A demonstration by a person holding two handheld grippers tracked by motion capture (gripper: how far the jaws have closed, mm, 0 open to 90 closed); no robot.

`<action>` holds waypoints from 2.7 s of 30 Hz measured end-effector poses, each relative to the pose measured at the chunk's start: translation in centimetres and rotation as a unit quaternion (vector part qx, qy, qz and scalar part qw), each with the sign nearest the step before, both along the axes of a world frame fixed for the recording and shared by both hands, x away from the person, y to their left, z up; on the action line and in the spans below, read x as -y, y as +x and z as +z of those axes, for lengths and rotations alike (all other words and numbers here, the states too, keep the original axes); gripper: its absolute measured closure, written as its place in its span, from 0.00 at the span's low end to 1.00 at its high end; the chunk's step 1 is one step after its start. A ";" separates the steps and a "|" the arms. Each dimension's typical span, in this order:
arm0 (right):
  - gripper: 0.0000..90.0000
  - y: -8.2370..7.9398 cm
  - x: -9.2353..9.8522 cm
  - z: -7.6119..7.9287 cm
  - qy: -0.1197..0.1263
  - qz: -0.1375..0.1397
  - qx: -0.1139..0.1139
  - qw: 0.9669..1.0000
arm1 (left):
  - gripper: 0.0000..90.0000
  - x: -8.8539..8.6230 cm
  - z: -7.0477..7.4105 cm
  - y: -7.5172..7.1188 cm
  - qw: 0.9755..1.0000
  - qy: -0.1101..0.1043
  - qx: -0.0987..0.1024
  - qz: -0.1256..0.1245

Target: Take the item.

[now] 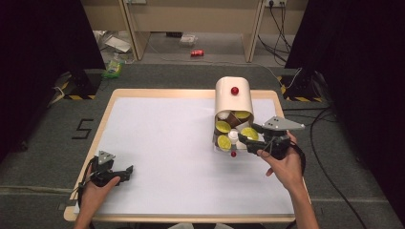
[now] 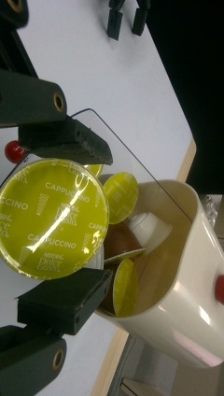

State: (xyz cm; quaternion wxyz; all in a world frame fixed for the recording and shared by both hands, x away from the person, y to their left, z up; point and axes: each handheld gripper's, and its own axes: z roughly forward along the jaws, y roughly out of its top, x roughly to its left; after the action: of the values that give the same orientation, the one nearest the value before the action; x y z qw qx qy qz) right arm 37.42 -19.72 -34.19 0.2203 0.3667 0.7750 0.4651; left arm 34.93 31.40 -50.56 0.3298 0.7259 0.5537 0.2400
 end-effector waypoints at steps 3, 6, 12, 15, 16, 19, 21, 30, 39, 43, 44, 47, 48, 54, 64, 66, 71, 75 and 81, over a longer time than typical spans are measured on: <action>0.43 -0.2 0.3 0.1 -0.002 -0.002 0.001 1.000 | 0.08 0.0 0.0 0.0 1.000 0.000 0.000 0.000; 0.43 -0.2 0.8 0.3 0.002 -0.009 0.002 1.000 | 0.08 0.0 0.0 0.0 1.000 0.000 0.000 0.000; 0.43 -0.2 2.1 0.5 0.009 -0.023 0.005 1.000 | 0.08 0.0 0.0 0.0 1.000 0.000 0.000 0.000; 0.43 -0.2 2.7 0.6 0.009 -0.032 0.007 0.999 | 0.08 0.0 0.0 0.0 1.000 0.000 0.000 0.000; 0.43 -0.2 2.9 0.6 0.006 -0.036 0.007 0.999 | 0.08 0.0 0.0 0.0 1.000 0.000 0.000 0.000; 0.43 0.1 3.5 0.4 0.005 -0.047 0.007 0.999 | 0.08 0.0 0.0 0.0 1.000 0.000 0.000 0.000; 0.43 0.3 3.9 0.2 0.006 -0.053 0.004 0.999 | 0.08 0.0 0.0 0.0 1.000 0.000 0.000 0.000; 0.43 1.4 5.2 -1.3 -0.010 -0.079 -0.009 0.997 | 0.08 0.0 0.0 0.0 1.000 0.000 -0.001 0.000; 0.43 3.0 6.2 -4.0 -0.017 -0.103 -0.040 0.994 | 0.08 0.0 0.0 0.0 1.000 -0.001 -0.001 0.000; 0.43 3.5 6.4 -5.0 -0.023 -0.110 -0.049 0.992 | 0.08 0.0 0.0 0.0 1.000 -0.001 -0.001 0.000; 0.43 3.7 6.5 -5.2 -0.023 -0.112 -0.051 0.992 | 0.08 0.0 0.0 0.0 1.000 0.000 -0.001 -0.001; 0.43 4.1 6.7 -5.9 -0.025 -0.118 -0.058 0.991 | 0.08 0.0 0.0 0.0 1.000 -0.001 -0.001 0.000; 0.43 4.3 6.8 -6.2 -0.026 -0.121 -0.060 0.990 | 0.08 0.0 0.0 0.0 1.000 -0.001 -0.001 -0.001; 0.43 5.2 7.4 -7.7 -0.027 -0.136 -0.075 0.988 | 0.08 0.0 0.0 0.0 1.000 -0.001 -0.001 -0.001; 0.43 6.1 7.7 -9.9 -0.042 -0.145 -0.092 0.984 | 0.08 0.0 0.0 0.0 1.000 0.000 -0.001 -0.001; 0.43 6.2 7.6 -10.2 -0.044 -0.146 -0.094 0.984 | 0.08 0.0 0.0 0.0 1.000 0.000 -0.001 -0.001; 0.43 6.5 7.4 -10.7 -0.050 -0.143 -0.098 0.984 | 0.08 0.0 0.0 0.0 1.000 -0.001 -0.001 -0.001; 0.43 6.7 7.1 -11.1 -0.053 -0.142 -0.101 0.983 | 0.08 0.0 0.0 0.0 1.000 -0.001 -0.001 -0.001; 0.43 6.9 6.8 -11.4 -0.056 -0.141 -0.103 0.983 | 0.08 0.0 0.0 0.0 1.000 -0.001 -0.001 -0.001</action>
State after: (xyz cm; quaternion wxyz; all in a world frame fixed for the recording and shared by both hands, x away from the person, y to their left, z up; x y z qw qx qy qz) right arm 44.31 -26.56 -45.62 0.2224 0.5055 0.7589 0.3451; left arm 34.93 31.44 -50.56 0.3300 0.7267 0.5533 0.2386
